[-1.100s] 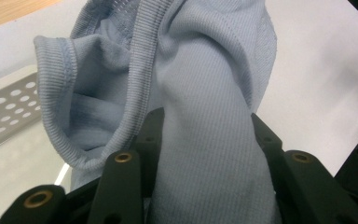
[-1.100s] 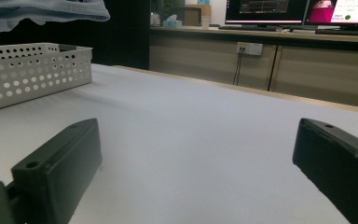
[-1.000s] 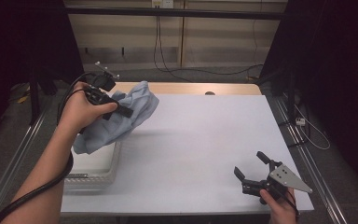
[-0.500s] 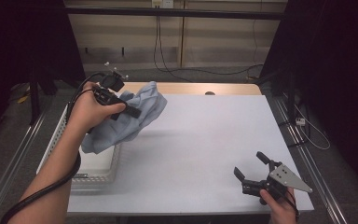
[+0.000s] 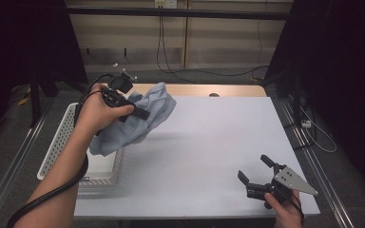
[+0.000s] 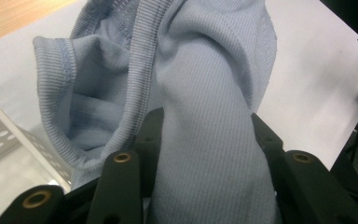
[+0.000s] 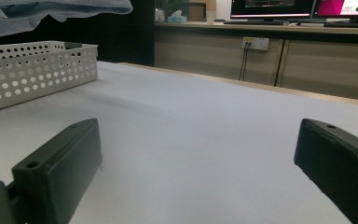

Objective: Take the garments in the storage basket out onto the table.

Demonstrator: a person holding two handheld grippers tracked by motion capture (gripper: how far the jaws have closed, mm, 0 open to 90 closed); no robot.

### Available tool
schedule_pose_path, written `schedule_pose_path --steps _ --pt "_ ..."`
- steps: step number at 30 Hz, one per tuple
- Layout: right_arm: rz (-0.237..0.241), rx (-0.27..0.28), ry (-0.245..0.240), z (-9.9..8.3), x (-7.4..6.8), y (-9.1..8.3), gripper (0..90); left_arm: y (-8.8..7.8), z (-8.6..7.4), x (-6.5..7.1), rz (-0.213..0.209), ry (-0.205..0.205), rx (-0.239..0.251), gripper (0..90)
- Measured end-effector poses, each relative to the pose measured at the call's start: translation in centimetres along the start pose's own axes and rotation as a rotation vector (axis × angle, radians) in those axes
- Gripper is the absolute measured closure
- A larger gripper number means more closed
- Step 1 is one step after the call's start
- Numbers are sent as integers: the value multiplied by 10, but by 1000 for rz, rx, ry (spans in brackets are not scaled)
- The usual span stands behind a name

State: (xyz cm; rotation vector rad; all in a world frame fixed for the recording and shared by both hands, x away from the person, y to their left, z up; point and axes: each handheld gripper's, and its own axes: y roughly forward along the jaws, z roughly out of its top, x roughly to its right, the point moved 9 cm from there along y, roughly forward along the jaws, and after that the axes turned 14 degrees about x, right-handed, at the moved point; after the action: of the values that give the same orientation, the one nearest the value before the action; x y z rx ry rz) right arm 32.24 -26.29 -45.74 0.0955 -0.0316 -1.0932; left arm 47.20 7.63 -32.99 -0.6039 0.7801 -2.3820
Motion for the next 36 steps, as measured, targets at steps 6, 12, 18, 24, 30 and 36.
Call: schedule_pose_path --steps 6,12,18,24,30,36 --pt "3 -1 0 0 0 0 3 7 1 4 -10 4 10 572" --pt "3 -1 4 0 0 0 3 15 0 9 -28 4 17 571" --pt "6 -7 0 -1 -1 0 3 23 -1 13 -36 -1 27 570" --pt "11 -10 -3 -1 -1 0 3 31 -5 19 -46 14 18 569" --pt "11 -10 -4 -1 -1 0 4 38 -7 23 -56 16 20 569" --pt "15 -12 -9 -2 -2 0 5 45 -11 26 -66 16 24 569"
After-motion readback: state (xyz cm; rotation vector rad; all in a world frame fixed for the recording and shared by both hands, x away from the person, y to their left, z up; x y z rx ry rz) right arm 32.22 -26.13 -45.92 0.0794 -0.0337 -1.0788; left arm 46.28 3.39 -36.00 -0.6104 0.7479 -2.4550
